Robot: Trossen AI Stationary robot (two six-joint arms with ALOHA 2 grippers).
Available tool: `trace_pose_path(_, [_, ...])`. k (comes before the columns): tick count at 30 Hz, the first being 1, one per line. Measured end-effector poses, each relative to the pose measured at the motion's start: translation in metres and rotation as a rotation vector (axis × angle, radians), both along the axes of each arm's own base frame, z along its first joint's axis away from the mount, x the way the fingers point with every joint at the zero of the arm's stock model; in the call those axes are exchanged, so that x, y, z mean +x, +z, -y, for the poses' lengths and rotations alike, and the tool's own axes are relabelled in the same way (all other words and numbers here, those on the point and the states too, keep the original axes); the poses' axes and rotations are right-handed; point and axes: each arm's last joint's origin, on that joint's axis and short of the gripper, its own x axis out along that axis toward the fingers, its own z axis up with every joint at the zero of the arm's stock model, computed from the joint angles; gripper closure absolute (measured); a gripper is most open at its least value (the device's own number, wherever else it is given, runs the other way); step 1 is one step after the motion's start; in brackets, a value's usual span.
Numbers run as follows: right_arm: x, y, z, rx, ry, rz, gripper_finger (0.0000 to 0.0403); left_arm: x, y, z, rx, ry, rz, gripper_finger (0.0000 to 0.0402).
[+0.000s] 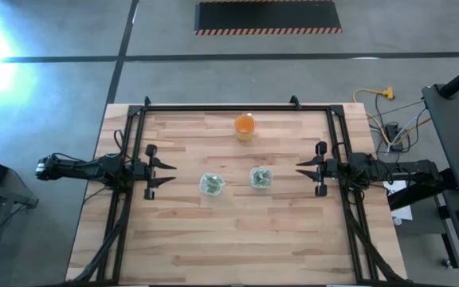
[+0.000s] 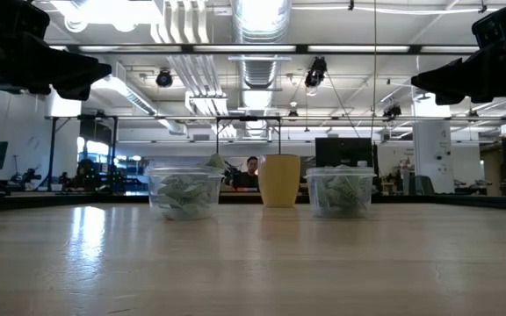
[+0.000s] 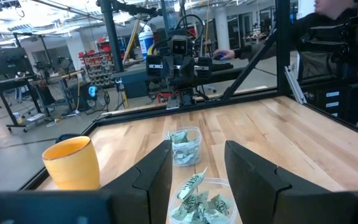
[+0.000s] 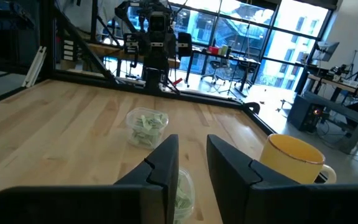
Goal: Pick and place items into bin
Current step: Return to Home Position
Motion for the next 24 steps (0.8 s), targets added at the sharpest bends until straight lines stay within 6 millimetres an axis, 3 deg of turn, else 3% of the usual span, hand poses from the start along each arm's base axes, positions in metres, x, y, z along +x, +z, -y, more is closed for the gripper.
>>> trace_pose_path(24, [0.0000,0.0000,0.0000,0.000,0.000,0.000,0.0323,0.0000,0.0000,0.0000,0.000,0.000,0.000,0.0271])
